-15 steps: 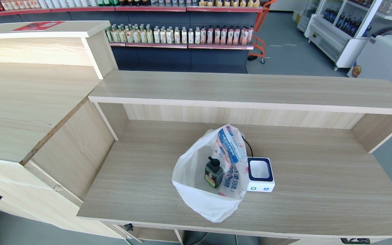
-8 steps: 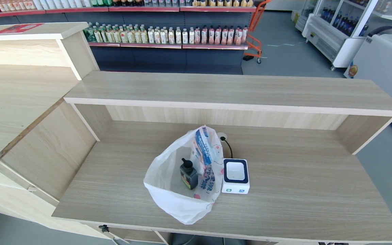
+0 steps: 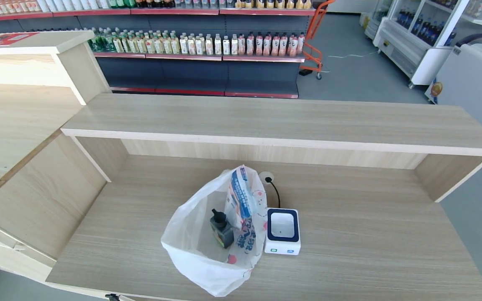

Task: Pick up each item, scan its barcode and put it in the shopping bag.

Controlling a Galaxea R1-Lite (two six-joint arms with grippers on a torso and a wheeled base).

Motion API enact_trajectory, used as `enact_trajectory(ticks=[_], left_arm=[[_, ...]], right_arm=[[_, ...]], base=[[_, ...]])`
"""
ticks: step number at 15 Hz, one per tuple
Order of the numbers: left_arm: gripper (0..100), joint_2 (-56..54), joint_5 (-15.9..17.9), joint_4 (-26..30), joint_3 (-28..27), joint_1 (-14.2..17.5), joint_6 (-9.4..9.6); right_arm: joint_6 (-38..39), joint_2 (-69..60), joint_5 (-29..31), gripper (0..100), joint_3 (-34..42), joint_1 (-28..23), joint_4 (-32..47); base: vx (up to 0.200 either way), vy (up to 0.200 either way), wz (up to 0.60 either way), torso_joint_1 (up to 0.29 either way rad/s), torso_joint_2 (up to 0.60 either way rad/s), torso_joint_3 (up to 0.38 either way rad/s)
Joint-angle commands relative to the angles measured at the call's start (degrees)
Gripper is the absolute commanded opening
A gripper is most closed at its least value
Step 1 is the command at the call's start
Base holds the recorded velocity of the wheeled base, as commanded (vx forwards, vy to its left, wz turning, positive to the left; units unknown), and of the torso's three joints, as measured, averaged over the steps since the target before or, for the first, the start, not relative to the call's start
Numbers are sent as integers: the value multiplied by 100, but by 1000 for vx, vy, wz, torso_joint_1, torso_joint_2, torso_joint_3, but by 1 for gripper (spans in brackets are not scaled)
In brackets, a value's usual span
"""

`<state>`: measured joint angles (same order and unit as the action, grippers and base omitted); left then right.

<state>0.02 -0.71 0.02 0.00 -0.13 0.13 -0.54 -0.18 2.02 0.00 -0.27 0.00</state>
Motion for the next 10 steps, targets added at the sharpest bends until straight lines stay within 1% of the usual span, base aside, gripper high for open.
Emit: enact_trajectory(ticks=[1, 2, 10], left_arm=[[100, -2, 0, -2, 0, 5, -5], [100, -2, 0, -2, 0, 5, -5], [100, -2, 0, -2, 0, 5, -5]], right_arm=[[1, 18, 0, 0, 0, 9, 0], [27, 18, 0, 0, 0, 9, 0], [36, 18, 0, 0, 0, 9, 0]], base=[[200, 0, 0, 17, 12, 2], [200, 0, 0, 2, 2, -2], [0, 0, 0, 0, 0, 0]])
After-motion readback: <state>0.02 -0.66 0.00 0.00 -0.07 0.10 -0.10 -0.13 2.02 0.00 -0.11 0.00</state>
